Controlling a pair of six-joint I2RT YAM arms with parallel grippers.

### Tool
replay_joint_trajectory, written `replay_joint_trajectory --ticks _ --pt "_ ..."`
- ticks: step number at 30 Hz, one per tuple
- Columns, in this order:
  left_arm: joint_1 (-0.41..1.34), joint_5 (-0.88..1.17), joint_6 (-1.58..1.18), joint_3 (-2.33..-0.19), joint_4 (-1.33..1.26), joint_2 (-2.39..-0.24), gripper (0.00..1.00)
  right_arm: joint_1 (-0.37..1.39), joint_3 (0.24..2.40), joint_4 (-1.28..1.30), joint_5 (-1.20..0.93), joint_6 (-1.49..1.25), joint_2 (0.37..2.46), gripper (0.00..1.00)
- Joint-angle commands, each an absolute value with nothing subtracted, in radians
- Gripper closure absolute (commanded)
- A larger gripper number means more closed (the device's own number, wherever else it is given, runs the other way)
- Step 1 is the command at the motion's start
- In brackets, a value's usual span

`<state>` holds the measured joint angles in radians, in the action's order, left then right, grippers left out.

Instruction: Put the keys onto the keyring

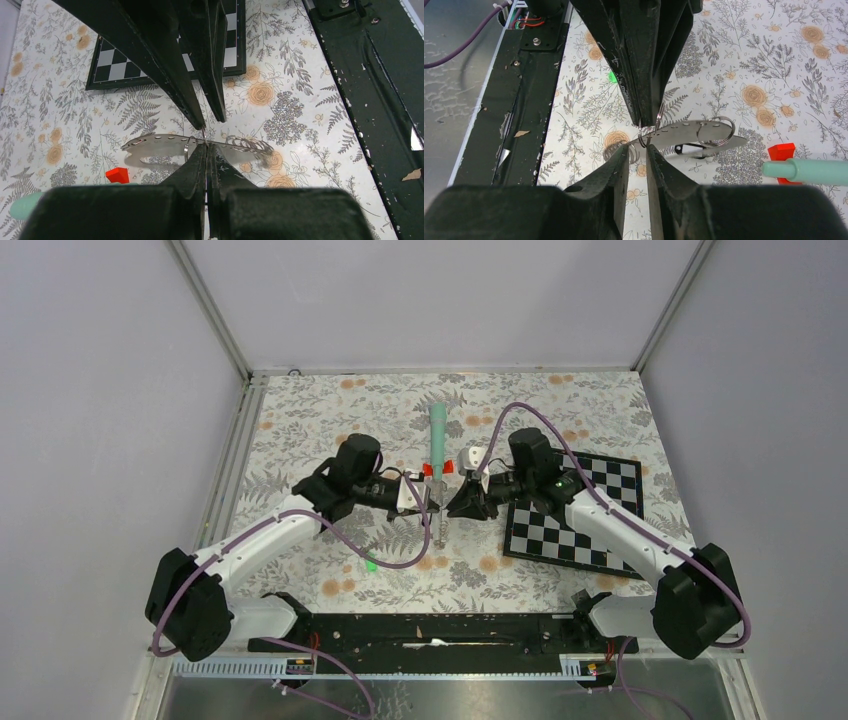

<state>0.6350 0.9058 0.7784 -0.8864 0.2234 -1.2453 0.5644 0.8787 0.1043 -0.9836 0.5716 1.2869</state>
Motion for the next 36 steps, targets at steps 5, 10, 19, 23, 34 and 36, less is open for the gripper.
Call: replay_joint_trajectory --ticks 5,10,19,23,34,36 --pt "0.634 0.966 0.772 -0.911 0.150 -1.248 1.00 0.590 0.936 0.098 -0.983 0.574 1.304 0.74" --pt "0.633 0.973 0.765 -0.901 0.135 -1.252 1.00 0.597 0.936 0.095 -0.964 0.574 1.309 0.73" --pt "0.634 0.965 0.750 -0.893 0.118 -1.249 1.00 0.598 0.934 0.097 -0.960 0.579 1.307 0.91" --pt "0.631 0.967 0.718 -0.894 0.101 -1.252 1.00 0.598 0.937 0.113 -0.934 0.632 1.292 1.00" --pt "0.573 1.064 0.690 -1.036 0.321 -1.315 0.31 0.600 0.904 0.219 -0.711 1.006 1.184 1.00" --pt "0.570 1.064 0.709 -1.061 0.375 -1.325 0.28 0.599 0.880 0.221 -0.707 1.050 1.160 1.00"
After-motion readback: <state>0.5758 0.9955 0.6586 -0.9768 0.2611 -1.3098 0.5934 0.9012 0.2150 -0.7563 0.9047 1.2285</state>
